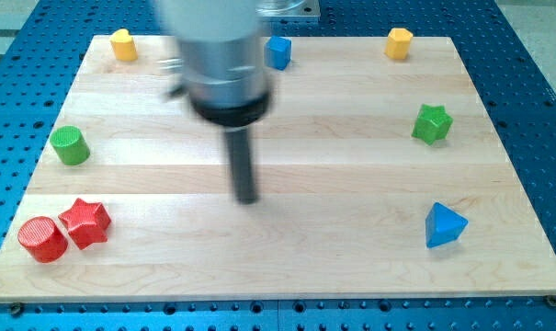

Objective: Move the green star below the cube

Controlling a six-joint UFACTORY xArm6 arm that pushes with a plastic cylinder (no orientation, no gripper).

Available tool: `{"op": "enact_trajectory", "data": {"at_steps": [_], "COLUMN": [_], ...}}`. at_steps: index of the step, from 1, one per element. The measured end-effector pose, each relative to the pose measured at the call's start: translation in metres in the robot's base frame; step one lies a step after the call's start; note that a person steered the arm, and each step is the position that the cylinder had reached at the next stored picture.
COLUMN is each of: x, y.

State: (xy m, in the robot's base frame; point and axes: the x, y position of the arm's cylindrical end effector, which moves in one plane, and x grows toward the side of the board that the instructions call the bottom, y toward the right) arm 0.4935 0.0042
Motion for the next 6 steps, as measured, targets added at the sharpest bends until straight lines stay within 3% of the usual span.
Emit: {"op": "enact_trajectory", "data": {"at_steps": [2, 3, 4, 5, 6], "x": [-0.008, -0.045, -0.087, -0.086, -0.098], "y": [0.261, 0.301, 0.192, 0.146, 0.248]}}
